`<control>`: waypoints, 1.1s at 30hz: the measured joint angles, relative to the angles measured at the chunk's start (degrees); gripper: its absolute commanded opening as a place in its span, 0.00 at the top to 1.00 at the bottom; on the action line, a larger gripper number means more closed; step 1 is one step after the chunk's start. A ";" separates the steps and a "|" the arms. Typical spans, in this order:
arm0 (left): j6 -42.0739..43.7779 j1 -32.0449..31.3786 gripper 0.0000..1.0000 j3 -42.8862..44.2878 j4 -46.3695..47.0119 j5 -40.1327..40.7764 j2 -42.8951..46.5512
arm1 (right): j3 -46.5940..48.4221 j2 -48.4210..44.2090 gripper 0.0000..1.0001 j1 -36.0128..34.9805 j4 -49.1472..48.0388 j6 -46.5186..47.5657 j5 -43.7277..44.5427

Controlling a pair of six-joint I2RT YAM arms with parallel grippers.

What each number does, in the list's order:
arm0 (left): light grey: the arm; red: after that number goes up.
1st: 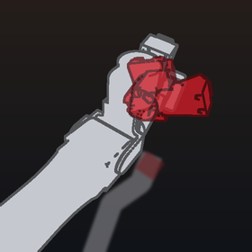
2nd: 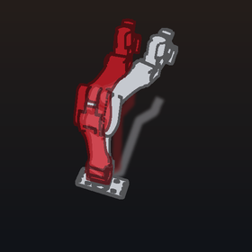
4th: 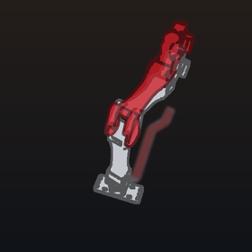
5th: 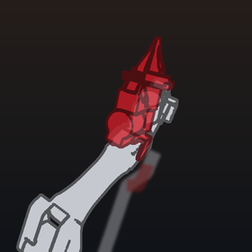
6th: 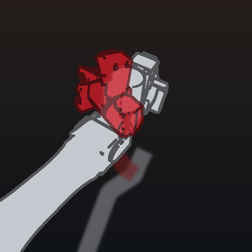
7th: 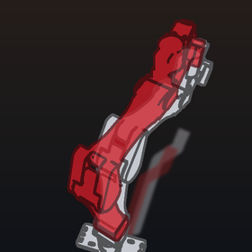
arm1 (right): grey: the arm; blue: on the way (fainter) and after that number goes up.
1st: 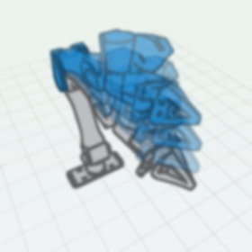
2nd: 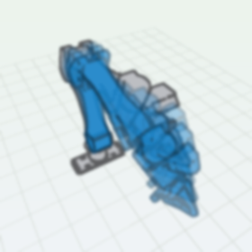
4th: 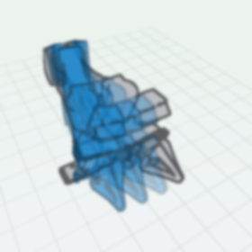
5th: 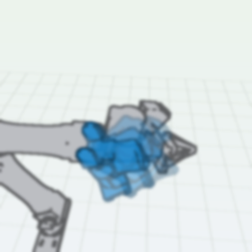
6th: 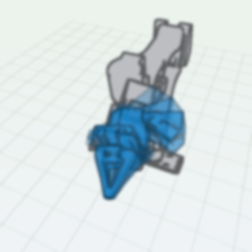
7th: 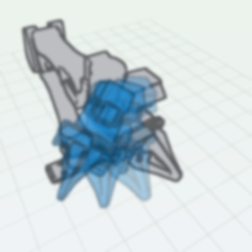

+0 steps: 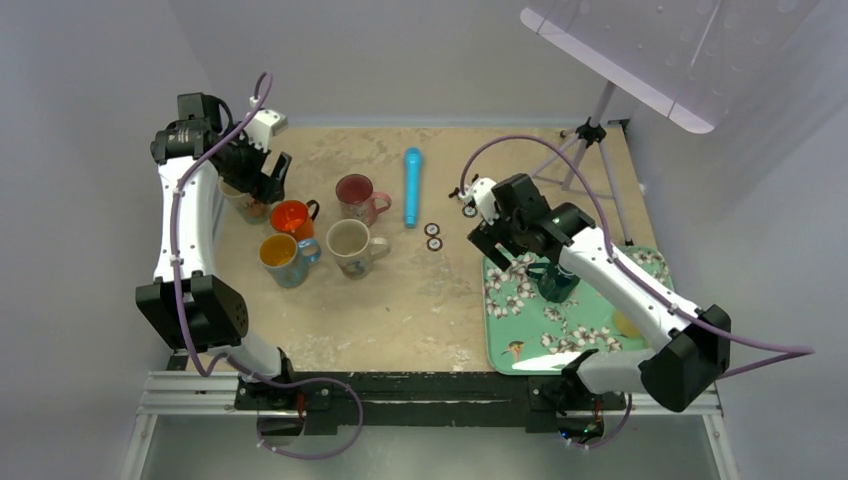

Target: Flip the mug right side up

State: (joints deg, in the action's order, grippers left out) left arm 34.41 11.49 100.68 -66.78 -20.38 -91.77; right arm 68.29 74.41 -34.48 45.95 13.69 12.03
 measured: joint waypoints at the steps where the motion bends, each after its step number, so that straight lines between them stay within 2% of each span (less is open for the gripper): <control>1: 0.26 0.00 0.00 -0.50 -0.07 0.02 0.50 | -0.59 0.28 0.04 0.15 0.59 3.82 0.72; 5: 0.92 0.00 0.00 -1.97 -0.13 0.07 1.92 | -3.91 3.39 0.08 0.83 4.39 15.08 5.16; 9: 1.22 0.00 0.00 -2.12 -0.11 0.04 2.14 | -6.43 7.26 0.11 0.90 6.62 22.49 7.43; 18: 1.33 0.00 0.00 -2.14 -0.07 0.31 2.14 | -9.51 11.56 0.14 1.66 3.39 30.16 8.22; 19: 1.42 0.00 0.00 -2.16 -0.07 0.42 2.16 | -10.29 11.69 0.17 2.25 3.08 30.67 7.98; 20: 1.46 0.00 0.00 -2.19 -0.07 0.50 2.19 | -10.88 11.69 0.25 2.91 2.82 31.01 7.89; 22: 1.62 0.00 0.00 -2.19 -0.04 0.66 2.32 | -11.87 11.67 0.49 4.92 2.34 31.87 7.69; 23: 1.73 0.00 0.00 -2.19 -0.04 0.66 2.38 | -12.39 11.67 0.54 5.79 1.81 32.41 7.65; 28: 1.77 0.00 0.00 -2.49 0.33 0.63 2.64 | -14.05 11.65 0.59 6.97 -2.03 33.97 6.45; 31: 1.79 0.00 0.00 -3.10 0.42 0.66 2.80 | -14.05 11.69 0.70 6.91 -3.48 34.07 4.48; 33: 1.86 0.00 0.00 -3.32 0.46 0.70 2.86 | -14.05 11.76 0.74 6.84 -3.93 34.21 3.80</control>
State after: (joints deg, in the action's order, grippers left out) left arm 36.27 11.49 97.36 -66.32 -19.68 -88.90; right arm 54.24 86.17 -27.64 42.02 47.90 15.84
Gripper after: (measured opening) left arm 0.997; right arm 0.315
